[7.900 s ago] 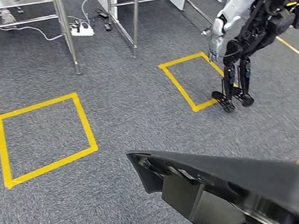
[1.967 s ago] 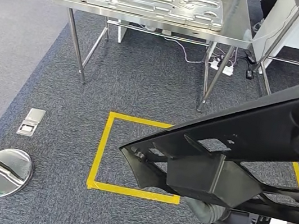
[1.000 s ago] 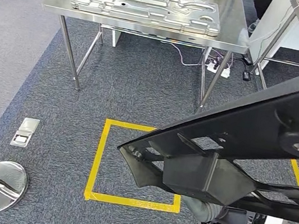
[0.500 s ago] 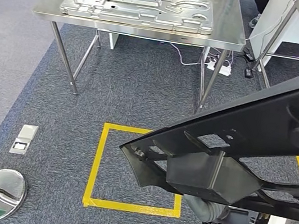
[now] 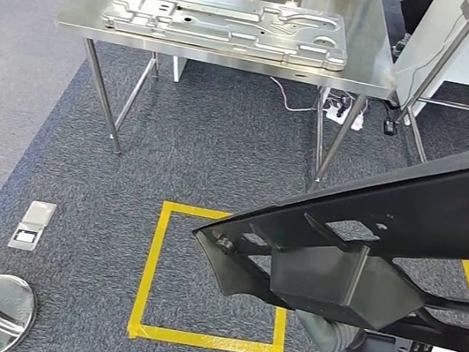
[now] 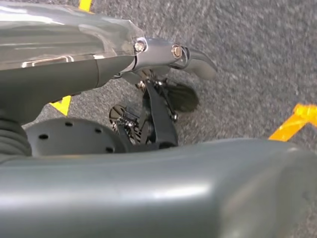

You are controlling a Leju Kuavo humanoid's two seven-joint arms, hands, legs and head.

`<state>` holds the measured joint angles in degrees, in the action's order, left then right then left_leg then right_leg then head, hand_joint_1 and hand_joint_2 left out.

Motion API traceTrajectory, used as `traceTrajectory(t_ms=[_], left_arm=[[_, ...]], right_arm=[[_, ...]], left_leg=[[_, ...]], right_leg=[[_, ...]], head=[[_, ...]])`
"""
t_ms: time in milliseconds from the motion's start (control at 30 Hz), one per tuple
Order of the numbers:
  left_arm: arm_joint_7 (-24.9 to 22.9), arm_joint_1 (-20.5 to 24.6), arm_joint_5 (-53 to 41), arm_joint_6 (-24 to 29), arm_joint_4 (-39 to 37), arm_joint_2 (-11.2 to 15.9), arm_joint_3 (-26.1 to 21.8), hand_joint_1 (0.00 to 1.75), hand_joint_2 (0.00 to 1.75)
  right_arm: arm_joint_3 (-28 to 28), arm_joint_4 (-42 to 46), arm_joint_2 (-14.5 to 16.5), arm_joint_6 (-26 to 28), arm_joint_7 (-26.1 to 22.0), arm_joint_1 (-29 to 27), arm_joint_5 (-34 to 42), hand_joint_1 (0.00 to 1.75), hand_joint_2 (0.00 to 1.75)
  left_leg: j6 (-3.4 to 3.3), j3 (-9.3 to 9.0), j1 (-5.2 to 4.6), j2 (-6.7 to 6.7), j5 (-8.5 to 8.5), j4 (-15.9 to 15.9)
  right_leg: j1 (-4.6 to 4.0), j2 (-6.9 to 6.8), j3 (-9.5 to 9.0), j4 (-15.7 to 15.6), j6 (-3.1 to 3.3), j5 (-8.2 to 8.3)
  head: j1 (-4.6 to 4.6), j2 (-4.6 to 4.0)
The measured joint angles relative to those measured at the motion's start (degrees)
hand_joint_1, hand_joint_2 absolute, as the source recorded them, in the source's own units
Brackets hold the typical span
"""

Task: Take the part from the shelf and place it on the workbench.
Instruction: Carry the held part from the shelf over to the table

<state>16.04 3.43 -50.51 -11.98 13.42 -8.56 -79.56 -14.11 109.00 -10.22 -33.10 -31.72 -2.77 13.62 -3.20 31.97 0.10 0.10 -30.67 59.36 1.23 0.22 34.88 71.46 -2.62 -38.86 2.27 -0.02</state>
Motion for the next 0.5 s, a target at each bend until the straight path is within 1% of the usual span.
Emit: traceTrajectory(t_ms=[33, 67, 100, 133, 167, 200, 233, 300, 333, 367, 400, 433, 467, 500], left_arm=[[-0.01, -0.03, 0.00, 0.00, 0.00, -0.04, 0.00, 0.00, 1.75], [-0.02, -0.08, 0.01, 0.00, 0.00, -0.07, -0.01, 0.00, 1.75], [-0.02, -0.12, 0.02, 0.00, 0.00, -0.07, -0.01, 0.00, 1.75], [-0.02, -0.16, 0.03, 0.00, 0.00, -0.08, -0.02, 0.00, 1.75], [-0.02, -0.19, 0.04, -0.01, 0.00, -0.08, -0.03, 0.00, 1.75], [-0.02, -0.14, 0.04, -0.01, 0.00, -0.08, -0.05, 0.00, 1.75], [-0.03, -0.08, 0.03, -0.02, 0.00, -0.08, -0.06, 0.00, 1.75], [-0.03, 0.01, 0.01, -0.02, 0.00, -0.10, -0.09, 0.00, 1.75], [-0.04, 0.01, 0.01, -0.02, 0.00, -0.12, -0.09, 0.00, 1.75], [-0.02, 0.01, 0.01, -0.02, 0.00, -0.14, -0.10, 0.00, 1.75], [-0.01, 0.06, 0.01, -0.03, 0.00, -0.14, -0.10, 0.00, 1.75], [-0.01, 0.15, 0.01, -0.03, 0.00, -0.14, -0.10, 0.00, 1.75], [0.00, 0.20, 0.01, -0.04, 0.00, -0.14, -0.11, 0.00, 1.75], [-0.01, 0.20, 0.01, -0.04, 0.00, -0.14, -0.11, 0.00, 1.75]], right_arm=[[0.07, -0.02, -0.11, -0.21, -0.04, -0.24, 0.13, 1.75, 1.75], [0.11, -0.03, -0.23, -0.48, -0.09, -0.44, 0.28, 1.75, 1.75], [0.15, -0.04, -0.36, -0.77, -0.15, -0.58, 0.42, 1.75, 1.75], [0.18, -0.04, -0.50, -1.05, -0.19, -0.69, 0.53, 1.75, 1.75], [0.21, -0.08, -0.66, -1.30, -0.23, -0.79, 0.61, 1.75, 1.75], [0.27, -0.12, -0.80, -1.48, -0.25, -0.88, 0.66, 1.75, 1.75], [0.36, -0.16, -0.96, -1.63, -0.26, -1.02, 0.68, 1.75, 1.75], [0.68, -0.18, -1.20, -1.74, -0.29, -1.38, 0.74, 1.75, 1.75], [0.90, -0.15, -1.30, -1.75, -0.28, -1.54, 0.77, 1.75, 1.75], [1.11, -0.10, -1.36, -1.73, -0.29, -1.60, 0.78, 1.75, 1.75], [1.30, -0.09, -1.43, -1.73, -0.30, -1.57, 0.79, 1.75, 1.75], [1.43, -0.07, -1.48, -1.73, -0.31, -1.55, 0.79, 1.75, 1.75], [1.51, -0.05, -1.54, -1.76, -0.32, -1.56, 0.79, 1.75, 1.75], [1.59, -0.06, -1.60, -1.79, -0.32, -1.62, 0.79, 1.75, 1.75]], left_leg=[[0.05, -0.40, 0.01, 0.00, -0.39, 0.00], [0.17, -0.91, 0.05, 0.00, -0.83, 0.00], [0.37, -1.58, 0.13, 0.00, -1.33, 0.00], [0.61, -2.38, 0.24, 0.00, -1.89, 0.00], [0.89, -3.12, 0.36, 0.00, -2.44, -0.09], [1.19, -3.68, 0.43, 0.00, -2.90, -0.10], [1.51, -3.92, 0.43, 0.02, -3.25, -0.12], [2.07, -4.14, 0.33, 0.10, -3.58, -0.04], [2.28, -4.20, 0.30, 0.14, -3.66, 0.15], [2.46, -4.15, 0.31, 0.14, -3.69, 0.88], [2.64, -3.52, 0.35, 0.13, -3.91, 2.38], [2.89, -2.17, 0.42, 0.12, -4.56, 4.89], [3.12, -0.22, 0.49, 0.10, -5.60, 8.11], [3.32, 2.09, 0.54, 0.10, -6.86, 11.45]], right_leg=[[0.02, -0.01, 2.01, 2.35, -0.18, -0.47], [0.05, -0.02, 3.23, 2.95, -0.34, 0.25], [0.09, -0.05, 3.32, 1.24, -0.47, 2.38], [0.13, -0.10, 2.52, -2.22, -0.59, 5.32], [0.09, -0.19, 1.52, -5.51, -0.59, 7.75], [-0.05, -0.30, 0.76, -8.39, -0.49, 9.00], [-0.24, -0.40, 0.39, -9.94, -0.08, 9.50], [-0.55, -0.49, 0.45, -10.63, 1.09, 8.80], [-0.47, -0.44, 0.20, -10.69, 1.70, 8.89], [-0.33, -0.40, -0.19, -10.87, 2.13, 8.69], [-0.21, -0.34, -0.66, -11.01, 2.50, 8.48], [-0.08, -0.32, -1.13, -11.15, 2.79, 8.23], [-0.08, -0.32, -1.48, -11.20, 3.04, 7.90], [-0.13, -0.28, -1.78, -11.21, 3.17, 7.54]], head=[[-0.01, 0.00], [-0.01, -0.01], [-0.02, -0.01], [-0.02, -0.01], [-0.01, -0.01], [-0.01, -0.01], [-0.08, 0.00], [-0.21, 0.02], [-0.27, 0.02], [-0.25, 0.02], [-0.20, 0.02], [-0.14, 0.02], [-0.10, 0.02], [-0.07, 0.02]])
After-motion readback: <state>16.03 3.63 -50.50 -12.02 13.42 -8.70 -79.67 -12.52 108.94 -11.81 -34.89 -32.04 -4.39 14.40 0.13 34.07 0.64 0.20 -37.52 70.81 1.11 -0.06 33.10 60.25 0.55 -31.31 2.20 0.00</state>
